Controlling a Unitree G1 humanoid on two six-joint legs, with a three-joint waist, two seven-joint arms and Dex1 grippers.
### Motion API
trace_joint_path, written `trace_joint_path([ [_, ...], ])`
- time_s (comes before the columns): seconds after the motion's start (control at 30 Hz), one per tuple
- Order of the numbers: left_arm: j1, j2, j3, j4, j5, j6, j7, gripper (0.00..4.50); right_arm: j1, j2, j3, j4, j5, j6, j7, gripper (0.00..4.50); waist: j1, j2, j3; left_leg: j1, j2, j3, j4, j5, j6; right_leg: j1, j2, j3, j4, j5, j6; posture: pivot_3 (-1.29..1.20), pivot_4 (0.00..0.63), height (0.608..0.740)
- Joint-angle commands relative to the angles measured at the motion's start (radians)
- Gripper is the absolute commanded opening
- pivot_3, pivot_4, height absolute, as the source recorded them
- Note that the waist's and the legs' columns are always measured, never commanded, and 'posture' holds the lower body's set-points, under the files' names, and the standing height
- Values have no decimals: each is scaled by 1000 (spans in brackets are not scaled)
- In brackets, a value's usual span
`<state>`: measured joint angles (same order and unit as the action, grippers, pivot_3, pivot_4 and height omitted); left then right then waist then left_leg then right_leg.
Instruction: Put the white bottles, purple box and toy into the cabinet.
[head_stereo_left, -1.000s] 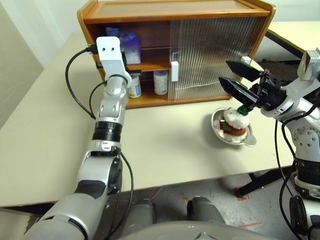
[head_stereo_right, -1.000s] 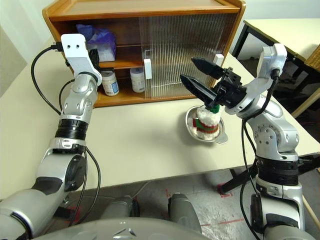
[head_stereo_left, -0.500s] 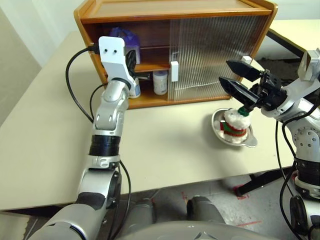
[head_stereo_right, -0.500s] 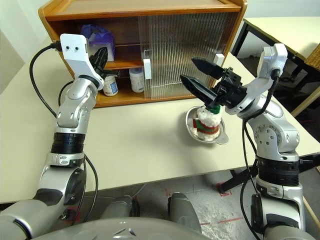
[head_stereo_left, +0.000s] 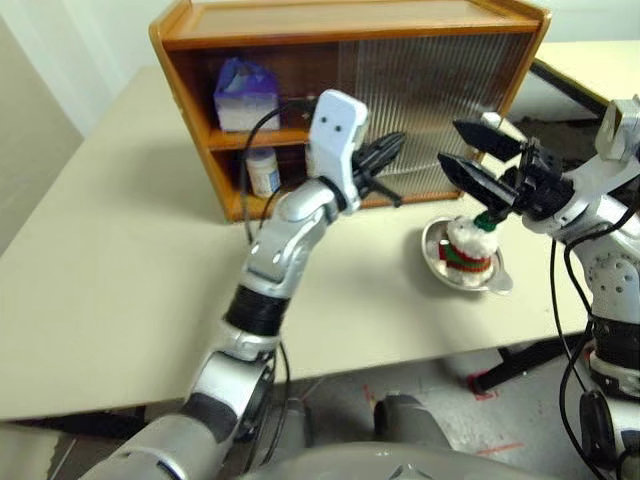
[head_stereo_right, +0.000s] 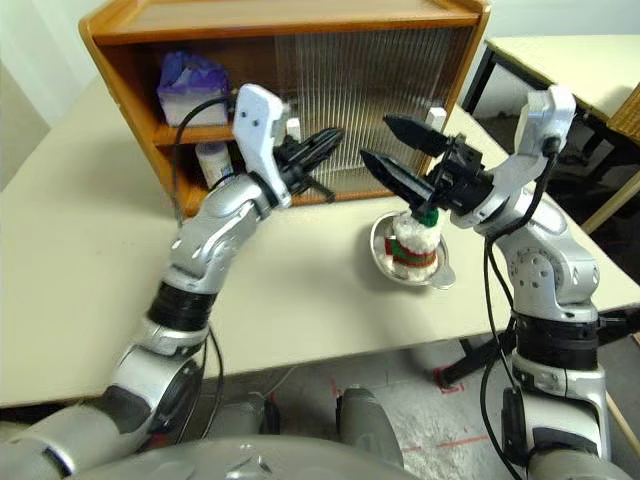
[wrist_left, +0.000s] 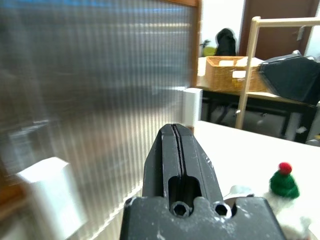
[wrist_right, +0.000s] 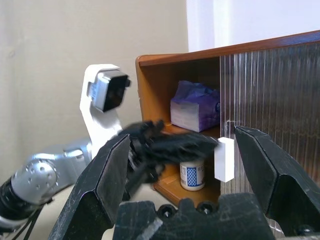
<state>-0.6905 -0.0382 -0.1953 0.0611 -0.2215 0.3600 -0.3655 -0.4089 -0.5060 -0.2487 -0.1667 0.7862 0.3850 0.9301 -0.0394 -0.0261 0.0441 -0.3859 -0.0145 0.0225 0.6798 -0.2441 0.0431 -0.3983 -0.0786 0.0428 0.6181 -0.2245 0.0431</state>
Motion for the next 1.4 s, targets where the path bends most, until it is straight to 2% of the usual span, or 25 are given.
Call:
trace_joint_path([
  [0.03,-48,-46,-8,170,55,-113,27,36,7,-10,-5,-19,1,0,-6,4500,-1,0,0,0,0,0,0,1,1,0,0,1,0,0,0,-120,0,740],
  [0.3,-103,-117,4,456,154,-318,131,36,23,-24,-16,-41,10,9,-20,4500,-10,0,0,-1,1,1,0,1,2,-1,2,1,-2,0,0,-140,0,740],
  [0.47,-117,-115,29,529,183,-390,197,36,28,-31,-17,-45,13,10,-22,4500,-18,0,0,-2,1,1,0,-1,-1,-1,2,1,-2,0,1,-137,0,740],
  [0.67,-74,-77,60,487,209,-403,254,36,24,-37,-12,-42,17,11,-16,4500,-26,0,0,-1,2,1,0,-1,-2,-1,2,1,-1,0,1,-126,0,740],
  [0.93,42,-11,119,328,211,-337,322,36,6,-38,-1,-25,15,11,-1,4500,-25,0,0,-1,2,1,0,-1,-2,-2,2,2,-1,0,1,-108,0,740],
  [1.4,81,52,192,262,221,-305,419,36,-9,-33,6,-10,11,12,14,4500,-30,0,0,4,9,5,0,-1,-2,-1,11,5,0,4,-2,-88,0,740],
])
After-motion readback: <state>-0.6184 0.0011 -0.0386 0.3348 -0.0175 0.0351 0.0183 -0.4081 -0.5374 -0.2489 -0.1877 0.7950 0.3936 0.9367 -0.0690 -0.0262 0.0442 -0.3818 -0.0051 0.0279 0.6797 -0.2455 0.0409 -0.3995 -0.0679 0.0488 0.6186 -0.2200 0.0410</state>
